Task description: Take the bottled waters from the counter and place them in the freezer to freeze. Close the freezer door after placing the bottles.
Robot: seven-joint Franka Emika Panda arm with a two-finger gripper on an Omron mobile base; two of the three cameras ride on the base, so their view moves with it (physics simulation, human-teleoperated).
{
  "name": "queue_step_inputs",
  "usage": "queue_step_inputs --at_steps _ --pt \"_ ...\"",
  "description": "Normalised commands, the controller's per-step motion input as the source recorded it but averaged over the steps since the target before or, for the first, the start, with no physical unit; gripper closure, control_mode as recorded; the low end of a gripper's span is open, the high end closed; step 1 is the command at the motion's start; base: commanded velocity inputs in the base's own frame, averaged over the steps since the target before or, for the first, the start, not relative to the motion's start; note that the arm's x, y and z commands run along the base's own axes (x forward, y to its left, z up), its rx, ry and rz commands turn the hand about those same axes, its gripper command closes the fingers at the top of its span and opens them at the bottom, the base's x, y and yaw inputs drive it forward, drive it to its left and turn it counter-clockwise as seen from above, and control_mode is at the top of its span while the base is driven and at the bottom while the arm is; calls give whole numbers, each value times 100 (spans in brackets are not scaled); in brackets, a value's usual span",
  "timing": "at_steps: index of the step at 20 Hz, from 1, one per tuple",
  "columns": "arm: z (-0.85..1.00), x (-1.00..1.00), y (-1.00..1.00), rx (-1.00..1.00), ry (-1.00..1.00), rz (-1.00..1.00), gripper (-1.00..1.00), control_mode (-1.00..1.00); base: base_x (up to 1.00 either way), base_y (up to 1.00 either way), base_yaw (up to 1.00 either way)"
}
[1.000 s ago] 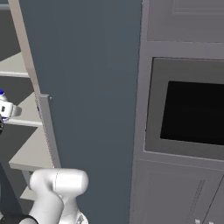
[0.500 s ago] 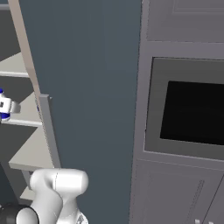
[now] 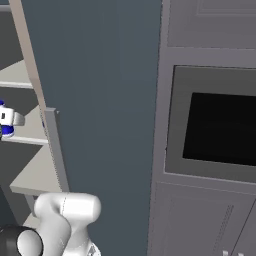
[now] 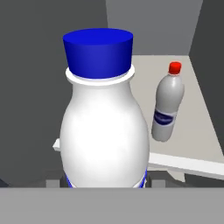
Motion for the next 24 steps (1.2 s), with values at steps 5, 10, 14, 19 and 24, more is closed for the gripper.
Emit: queue_step_inputs --at_steps 5,10,14,19,24 --pt "-5 65 4 -1 0 0 100 -100 0 0 0" --pt "-4 36 27 0 1 0 100 -100 0 0 0" --pt "-26 0 40 -1 0 0 100 -100 0 0 0" --pt "-18 2 16 -5 0 0 100 -100 0 0 0" --pt "-1 23 0 -7 0 -3 100 -100 0 0 0"
